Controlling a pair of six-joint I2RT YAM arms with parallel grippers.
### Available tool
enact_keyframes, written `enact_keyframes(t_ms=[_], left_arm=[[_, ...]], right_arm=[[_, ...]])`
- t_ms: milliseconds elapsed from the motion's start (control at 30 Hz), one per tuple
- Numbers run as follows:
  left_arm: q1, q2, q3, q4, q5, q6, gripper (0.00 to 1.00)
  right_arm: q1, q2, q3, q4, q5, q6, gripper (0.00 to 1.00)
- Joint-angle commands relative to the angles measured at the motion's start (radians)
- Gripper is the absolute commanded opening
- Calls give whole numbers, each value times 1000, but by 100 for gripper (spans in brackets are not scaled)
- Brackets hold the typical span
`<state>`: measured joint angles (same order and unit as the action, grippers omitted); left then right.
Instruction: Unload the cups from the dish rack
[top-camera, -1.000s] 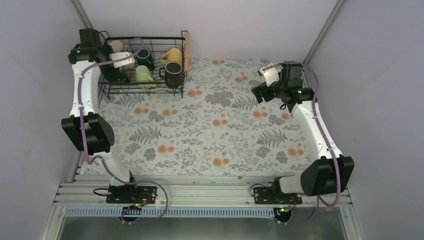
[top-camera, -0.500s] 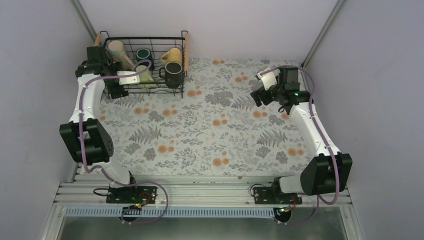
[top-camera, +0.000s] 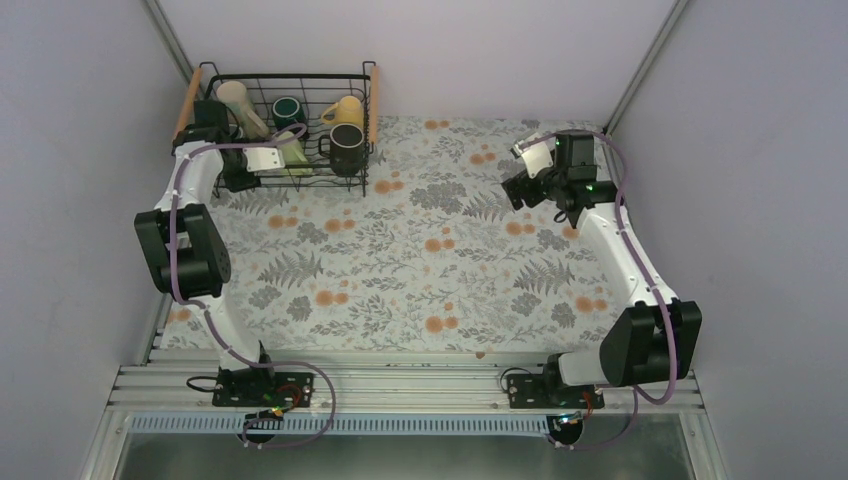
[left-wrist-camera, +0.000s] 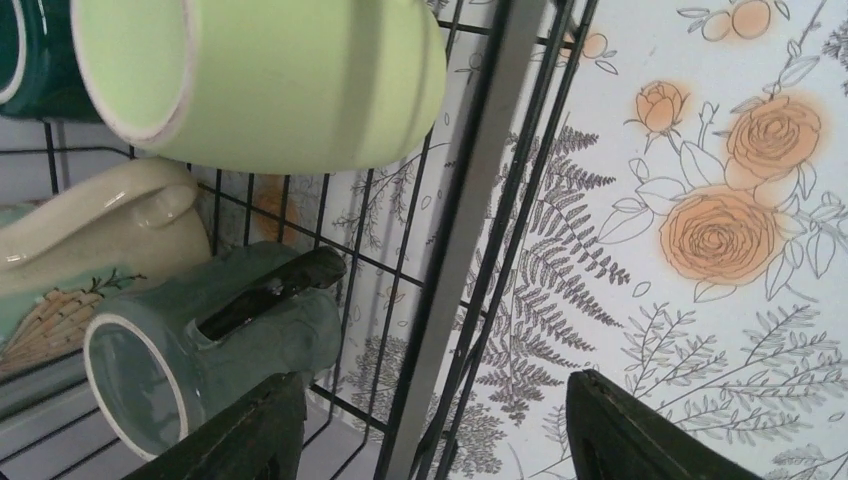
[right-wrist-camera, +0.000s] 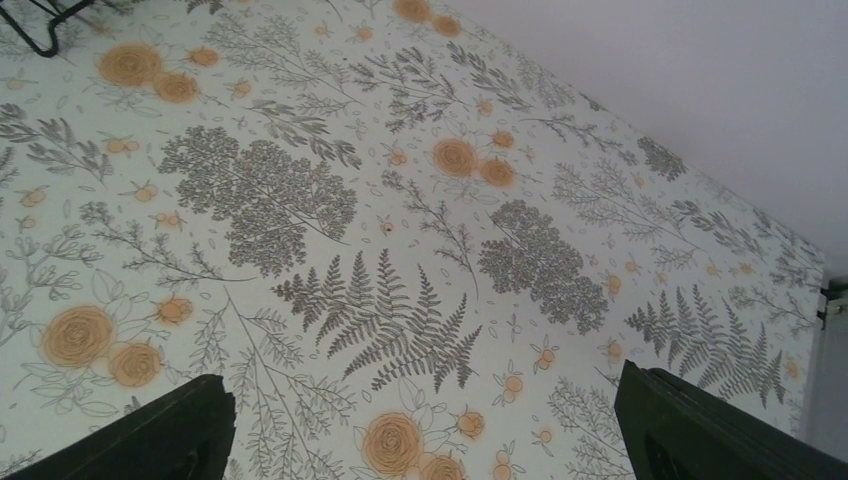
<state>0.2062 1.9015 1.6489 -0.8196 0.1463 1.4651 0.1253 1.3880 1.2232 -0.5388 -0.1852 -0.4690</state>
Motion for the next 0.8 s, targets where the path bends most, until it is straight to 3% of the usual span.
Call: enact_keyframes(t_ms=[0,67,233,300,367,400,767], left_arm=[[-20,-14,-21,6,-37,3,63],[-22,-28,-39,10,-48,11,61],[-22,-48,-49,-19,-53,25,44],[-22,-42,-38,-46,-60,28,32],[-24,-30,-21,-77,-77,30,9],[-24,-24,-9,-93,-80,25,3],[-41,-148,-109,-126,-57,63,2]], right_arm=[[13,-5,-21,50,48,2,96],[13,-12,-18,50,48,3,94],[13,-9,-10,44,30,8,79],[13,-5,-8,44,26,12,72],[13,-4,-9,46,25,19,71],[13,-6,-9,46,22,23,71],[13,-40,-4,28,27,21,75]])
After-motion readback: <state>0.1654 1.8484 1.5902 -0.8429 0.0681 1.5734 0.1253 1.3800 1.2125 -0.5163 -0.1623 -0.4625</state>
